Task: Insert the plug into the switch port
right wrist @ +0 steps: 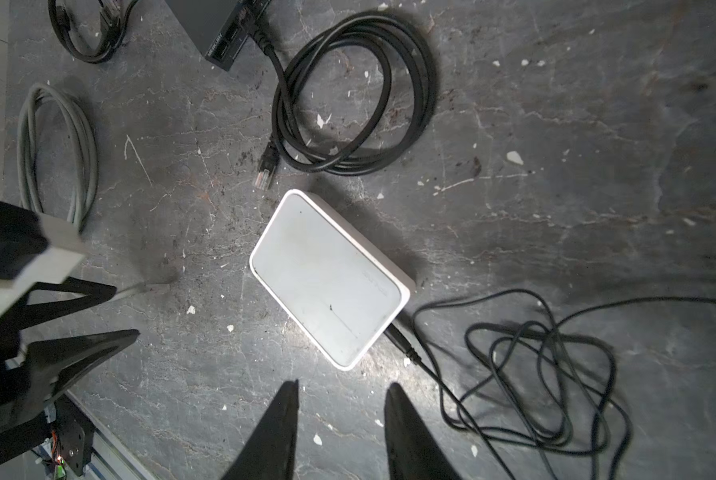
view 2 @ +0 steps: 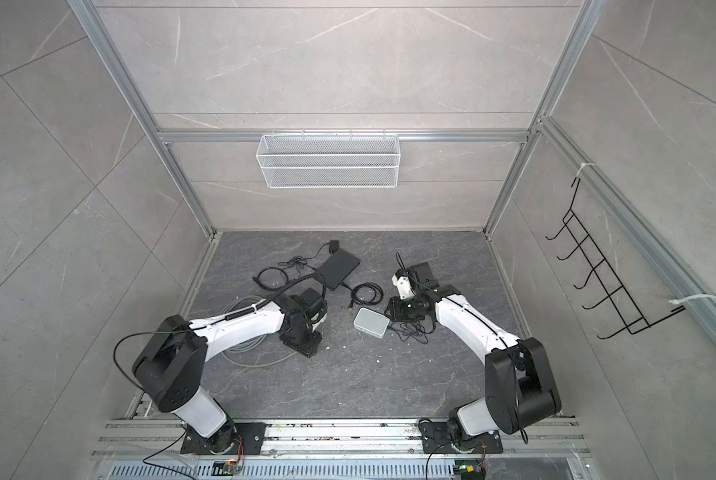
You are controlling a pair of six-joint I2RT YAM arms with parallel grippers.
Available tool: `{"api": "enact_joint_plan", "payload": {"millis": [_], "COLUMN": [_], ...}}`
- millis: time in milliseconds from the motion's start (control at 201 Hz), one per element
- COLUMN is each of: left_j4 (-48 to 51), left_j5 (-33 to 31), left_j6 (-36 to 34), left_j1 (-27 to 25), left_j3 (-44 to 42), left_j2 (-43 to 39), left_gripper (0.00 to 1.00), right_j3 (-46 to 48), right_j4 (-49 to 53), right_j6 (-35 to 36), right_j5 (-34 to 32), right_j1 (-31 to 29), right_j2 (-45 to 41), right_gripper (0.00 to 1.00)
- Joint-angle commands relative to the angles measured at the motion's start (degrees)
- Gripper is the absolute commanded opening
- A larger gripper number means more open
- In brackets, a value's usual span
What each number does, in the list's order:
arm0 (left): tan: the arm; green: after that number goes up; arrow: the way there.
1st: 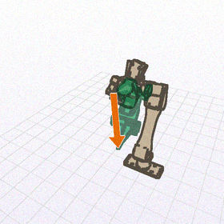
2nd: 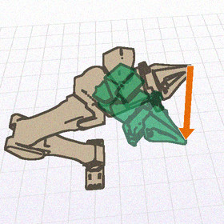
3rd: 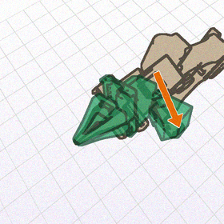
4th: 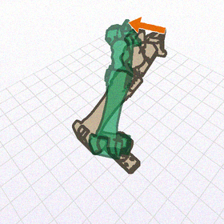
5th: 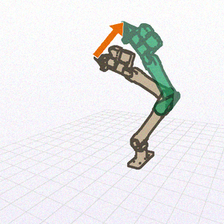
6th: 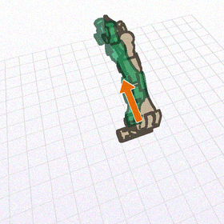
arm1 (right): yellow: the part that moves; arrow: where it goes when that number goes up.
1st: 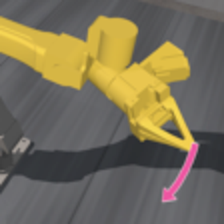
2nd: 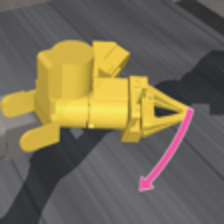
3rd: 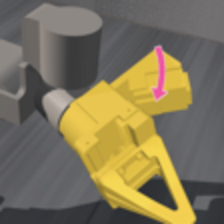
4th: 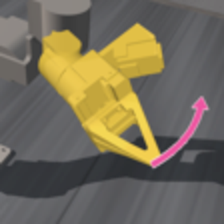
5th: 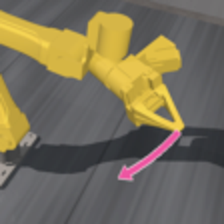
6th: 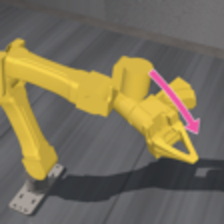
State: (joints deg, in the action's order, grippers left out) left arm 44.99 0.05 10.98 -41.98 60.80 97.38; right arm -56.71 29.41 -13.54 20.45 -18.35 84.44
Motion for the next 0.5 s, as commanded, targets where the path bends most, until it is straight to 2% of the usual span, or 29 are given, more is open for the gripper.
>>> {"api": "enact_joint_plan", "payload": {"millis": [0,105,209,259,493], "left_j4": [1.2,0.0,-0.7,-2.0,-8.0], "left_j5": [-2.3,-3.7,-1.2,1.4,11.3], "left_j6": [2.0,1.2,-1.3,-2.9,-7.5], "left_j1": [-0.1,-0.1,-0.1,-0.1,-0.1], "left_j3": [1.0,1.1,1.6,1.7,5.1], "left_j2": [2.7,3.9,5.0,4.7,5.6], "left_gripper": [0.53,0.48,0.25,0.19,0.07], "right_j3": [-2.8,-3.7,-4.2,-4.2,0.7], "right_j4": [1.6,2.9,4.3,4.7,0.6], "right_j6": [-0.2,-0.1,0.0,-0.3,-5.2], "right_j5": [0.9,1.2,1.1,1.6,7.6], "right_j1": [0.2,0.2,0.2,0.1,-4.8], "right_j2": [0.2,-0.1,-0.8,-1.2,-4.1], "right_gripper": [0.38,0.38,0.38,0.38,0.37]}}
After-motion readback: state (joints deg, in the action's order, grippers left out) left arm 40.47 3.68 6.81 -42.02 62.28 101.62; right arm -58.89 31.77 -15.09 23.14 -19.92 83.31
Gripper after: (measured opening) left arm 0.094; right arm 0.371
